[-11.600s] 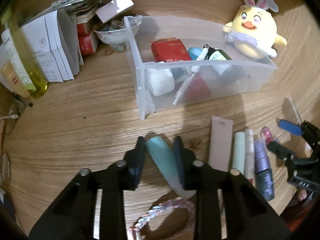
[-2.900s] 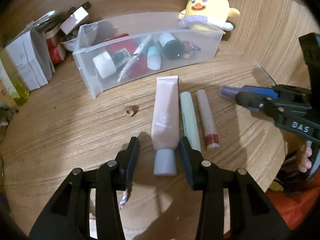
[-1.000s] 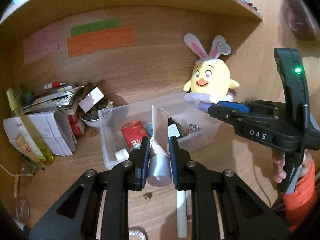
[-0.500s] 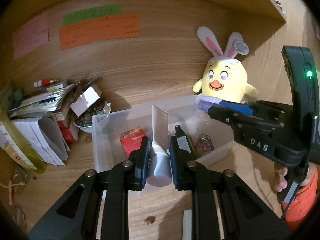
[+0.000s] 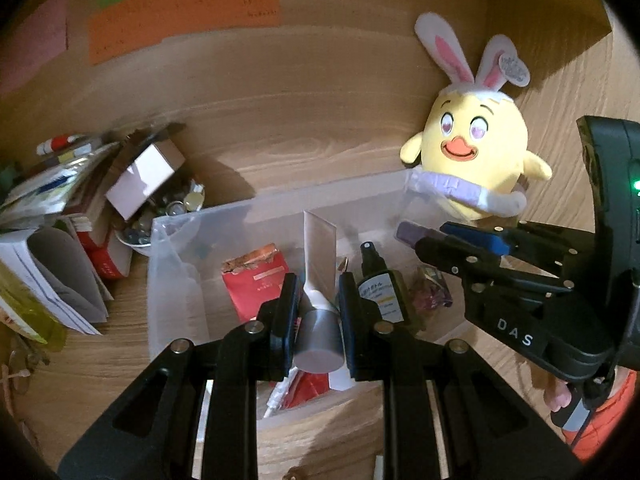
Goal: Organize objects
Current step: 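Carry the pink tube and purple lipstick into the clear box and open both tools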
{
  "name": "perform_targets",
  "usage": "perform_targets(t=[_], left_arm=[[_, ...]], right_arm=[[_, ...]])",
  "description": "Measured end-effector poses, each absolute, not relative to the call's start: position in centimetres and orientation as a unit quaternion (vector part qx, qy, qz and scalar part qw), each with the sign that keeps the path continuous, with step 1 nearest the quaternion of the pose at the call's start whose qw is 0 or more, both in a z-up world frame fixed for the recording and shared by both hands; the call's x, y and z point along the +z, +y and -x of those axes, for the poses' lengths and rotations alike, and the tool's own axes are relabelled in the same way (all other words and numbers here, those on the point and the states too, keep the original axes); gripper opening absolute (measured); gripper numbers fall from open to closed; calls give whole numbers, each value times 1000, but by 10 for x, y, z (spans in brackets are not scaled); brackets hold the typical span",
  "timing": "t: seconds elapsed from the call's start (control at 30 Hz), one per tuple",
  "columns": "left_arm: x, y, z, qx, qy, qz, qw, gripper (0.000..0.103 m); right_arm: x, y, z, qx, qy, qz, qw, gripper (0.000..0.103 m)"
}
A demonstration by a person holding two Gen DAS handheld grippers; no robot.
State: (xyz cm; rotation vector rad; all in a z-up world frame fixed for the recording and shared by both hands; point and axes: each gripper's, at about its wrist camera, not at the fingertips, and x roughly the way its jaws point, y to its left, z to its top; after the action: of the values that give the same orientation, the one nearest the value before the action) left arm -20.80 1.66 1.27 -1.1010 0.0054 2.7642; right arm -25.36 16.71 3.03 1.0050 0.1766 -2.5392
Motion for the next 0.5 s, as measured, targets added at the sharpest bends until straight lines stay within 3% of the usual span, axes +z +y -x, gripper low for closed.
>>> perform_targets(t=[0.5], left_arm=[[-3,24,217,915,-4,391,96,20]], right_arm=[[20,161,258,-905,81,-367,198,24]])
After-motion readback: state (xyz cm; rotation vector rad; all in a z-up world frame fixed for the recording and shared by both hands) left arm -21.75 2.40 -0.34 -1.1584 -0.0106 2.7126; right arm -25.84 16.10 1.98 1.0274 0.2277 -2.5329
